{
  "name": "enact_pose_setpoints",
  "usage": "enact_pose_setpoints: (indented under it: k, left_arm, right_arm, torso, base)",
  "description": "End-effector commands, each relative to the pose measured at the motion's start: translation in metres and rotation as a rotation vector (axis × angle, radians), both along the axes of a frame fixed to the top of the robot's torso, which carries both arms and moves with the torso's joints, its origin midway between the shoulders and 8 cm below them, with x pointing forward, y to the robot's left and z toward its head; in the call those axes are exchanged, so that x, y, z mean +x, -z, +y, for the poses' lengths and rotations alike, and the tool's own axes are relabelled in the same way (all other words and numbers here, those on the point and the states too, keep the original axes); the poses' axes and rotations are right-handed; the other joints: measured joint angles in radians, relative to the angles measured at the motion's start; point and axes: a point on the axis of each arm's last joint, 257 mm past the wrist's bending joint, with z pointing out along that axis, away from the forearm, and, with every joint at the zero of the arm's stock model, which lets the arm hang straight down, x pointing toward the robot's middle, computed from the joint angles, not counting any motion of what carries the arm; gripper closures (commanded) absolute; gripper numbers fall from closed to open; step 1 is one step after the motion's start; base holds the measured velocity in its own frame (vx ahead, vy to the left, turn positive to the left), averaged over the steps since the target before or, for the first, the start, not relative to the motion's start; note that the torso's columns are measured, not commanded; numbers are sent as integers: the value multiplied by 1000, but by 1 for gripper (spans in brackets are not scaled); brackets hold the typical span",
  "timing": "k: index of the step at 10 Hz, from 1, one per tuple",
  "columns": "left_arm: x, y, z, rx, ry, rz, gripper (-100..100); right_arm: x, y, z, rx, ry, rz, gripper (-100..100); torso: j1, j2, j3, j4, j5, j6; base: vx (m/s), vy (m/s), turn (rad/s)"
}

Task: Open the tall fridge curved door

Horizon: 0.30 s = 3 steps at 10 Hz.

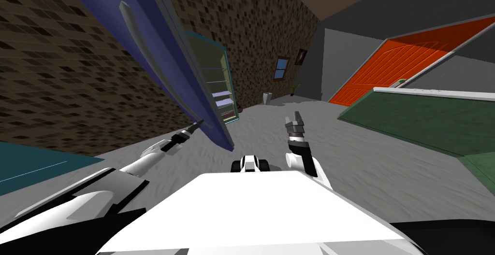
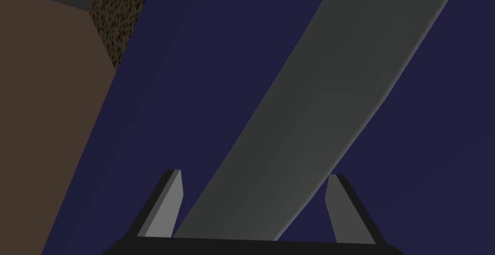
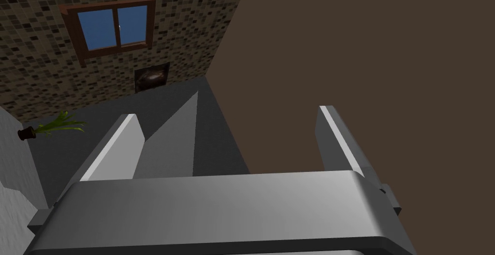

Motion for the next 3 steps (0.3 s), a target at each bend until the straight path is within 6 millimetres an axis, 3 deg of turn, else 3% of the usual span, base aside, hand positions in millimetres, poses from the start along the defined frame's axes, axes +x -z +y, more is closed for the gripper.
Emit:
enact_pose_setpoints:
  k: [1,2,3]
  left_arm:
    - [-9,-24,14,-3,15,-42,100]
    - [-9,-24,14,-3,15,-42,100]
    - [-9,-16,17,0,14,-1,-100]
  right_arm:
    - [0,0,0,0,0,0,0]
    - [0,0,0,0,0,0,0]
    - [0,0,0,0,0,0,0]
  torso:
    - [4,-1,0,-1,2,1]
    - [0,-1,0,1,0,3]
    - [-4,-3,-2,1,-2,5]
  base:
    - [-27,41,19]
    - [-12,12,22]
    - [-53,-23,-148]
